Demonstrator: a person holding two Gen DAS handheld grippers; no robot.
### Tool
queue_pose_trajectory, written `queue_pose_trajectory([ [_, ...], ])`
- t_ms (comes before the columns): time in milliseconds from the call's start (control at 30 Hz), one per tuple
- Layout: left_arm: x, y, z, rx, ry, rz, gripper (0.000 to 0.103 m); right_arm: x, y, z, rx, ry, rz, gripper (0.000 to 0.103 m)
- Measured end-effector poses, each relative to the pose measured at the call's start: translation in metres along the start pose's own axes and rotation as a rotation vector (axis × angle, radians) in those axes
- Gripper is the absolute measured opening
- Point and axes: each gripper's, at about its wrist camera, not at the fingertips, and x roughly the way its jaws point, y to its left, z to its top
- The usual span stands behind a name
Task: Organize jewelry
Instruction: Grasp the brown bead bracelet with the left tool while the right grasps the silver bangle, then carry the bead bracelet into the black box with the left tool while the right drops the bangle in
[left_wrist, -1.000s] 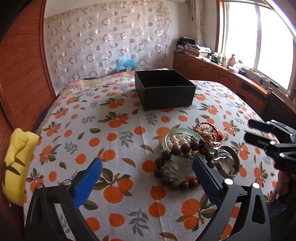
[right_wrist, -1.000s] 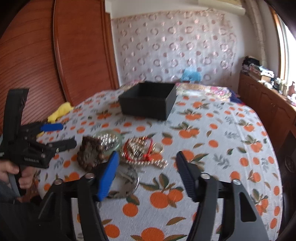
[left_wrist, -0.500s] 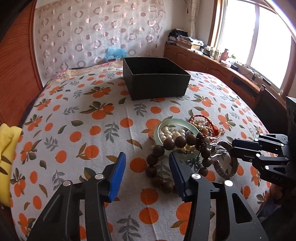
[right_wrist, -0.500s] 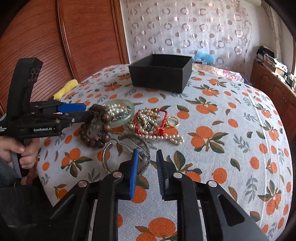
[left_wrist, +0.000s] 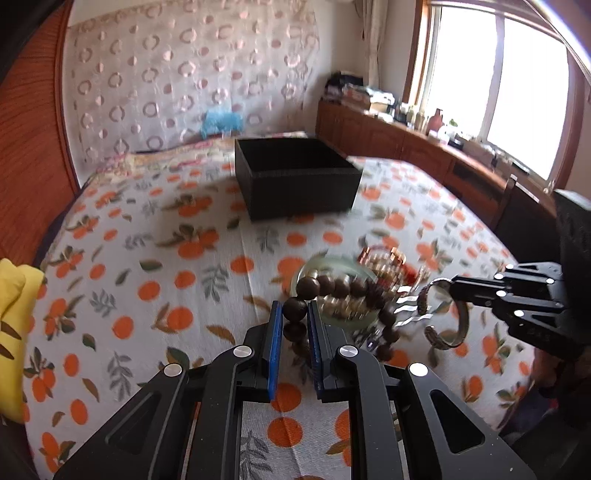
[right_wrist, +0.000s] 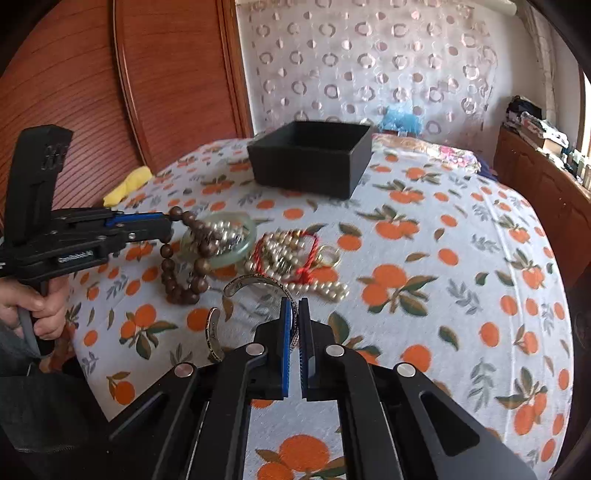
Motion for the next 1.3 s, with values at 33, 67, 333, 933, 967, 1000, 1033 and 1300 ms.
queue_pose_trajectory([
  [33,-0.005,-0.001,0.003,0.0,-0.017,-0.004,0.012,-0.001,0.0,0.001,-0.002,-0.007,-0.001,0.005],
  [67,-0.009,-0.002,0.006,0.001,-0.03,-0.005,0.012,-0.003,-0.001,0.004,-0.005,-0.016,-0.004,0.005],
  [333,-0.031,-0.008,0.035,0.028,-0.121,-0.003,0.012,-0.004,-0.004,0.032,-0.051,-0.061,-0.031,0.005],
  [933,-0.023,0.007,0.102,0.068,-0.186,0.068,0.012,0.056,-0.036,0.138,-0.06,-0.148,-0.099,0.005],
  [967,-0.021,0.007,0.108,0.072,-0.188,0.072,0.012,0.061,-0.037,0.143,-0.061,-0.146,-0.104,0.005],
  [1000,-0.02,0.007,0.111,0.075,-0.189,0.075,0.012,0.067,-0.038,0.148,-0.06,-0.14,-0.11,0.005],
  [1033,-0.017,0.007,0.116,0.079,-0.189,0.079,0.012,0.072,-0.039,0.151,-0.058,-0.136,-0.111,0.005],
  [1300,0.005,0.007,0.141,0.079,-0.177,0.095,0.012,0.111,-0.044,0.16,-0.052,-0.063,-0.072,0.009],
])
